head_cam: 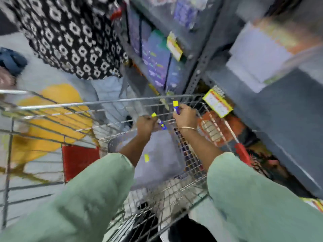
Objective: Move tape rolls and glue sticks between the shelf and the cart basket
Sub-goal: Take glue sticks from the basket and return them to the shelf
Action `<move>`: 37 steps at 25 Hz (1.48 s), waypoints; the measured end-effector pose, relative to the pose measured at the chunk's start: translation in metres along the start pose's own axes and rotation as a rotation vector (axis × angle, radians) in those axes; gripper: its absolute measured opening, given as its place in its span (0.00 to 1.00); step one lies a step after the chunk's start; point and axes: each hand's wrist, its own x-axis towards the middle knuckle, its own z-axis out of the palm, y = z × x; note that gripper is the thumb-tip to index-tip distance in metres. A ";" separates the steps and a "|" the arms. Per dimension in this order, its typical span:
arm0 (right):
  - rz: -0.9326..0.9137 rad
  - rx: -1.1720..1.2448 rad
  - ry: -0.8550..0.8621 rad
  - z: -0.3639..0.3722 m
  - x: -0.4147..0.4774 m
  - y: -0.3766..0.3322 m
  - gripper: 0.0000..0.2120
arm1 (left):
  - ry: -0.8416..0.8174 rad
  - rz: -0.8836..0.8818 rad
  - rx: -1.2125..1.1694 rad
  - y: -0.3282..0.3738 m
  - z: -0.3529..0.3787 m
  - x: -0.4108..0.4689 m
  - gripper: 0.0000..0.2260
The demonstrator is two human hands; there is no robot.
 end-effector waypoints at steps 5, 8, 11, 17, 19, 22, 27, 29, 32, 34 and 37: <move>-0.004 0.164 0.405 -0.155 0.012 0.040 0.07 | -0.214 0.191 -0.082 0.097 0.122 -0.056 0.14; 0.081 0.235 0.648 -0.262 -0.025 0.100 0.04 | -0.457 0.296 -0.085 0.121 0.217 -0.127 0.14; 0.163 0.271 0.804 -0.353 -0.091 0.180 0.01 | -0.712 0.298 -0.055 0.106 0.311 -0.203 0.14; 0.447 0.181 1.071 -0.491 -0.257 0.353 0.04 | -1.102 0.429 0.215 0.017 0.483 -0.383 0.16; 0.517 0.160 1.112 -0.510 -0.301 0.388 0.02 | -1.164 0.473 0.302 -0.013 0.517 -0.425 0.17; 0.601 0.148 1.152 -0.522 -0.352 0.426 0.04 | -1.242 0.494 0.383 -0.052 0.543 -0.475 0.19; 0.753 0.112 1.108 -0.500 -0.392 0.475 0.11 | -1.215 0.535 0.480 -0.099 0.555 -0.499 0.20; 0.781 0.104 1.089 -0.487 -0.393 0.490 0.08 | -1.185 0.585 0.518 -0.107 0.556 -0.499 0.21; 0.796 0.063 1.081 -0.481 -0.391 0.495 0.05 | -1.188 0.660 0.553 -0.109 0.557 -0.498 0.20; 0.812 0.050 1.077 -0.480 -0.391 0.496 0.07 | -1.195 0.690 0.568 -0.110 0.557 -0.498 0.14; 0.824 0.108 1.077 -0.478 -0.389 0.497 0.07 | -1.204 0.677 0.535 -0.114 0.557 -0.497 0.07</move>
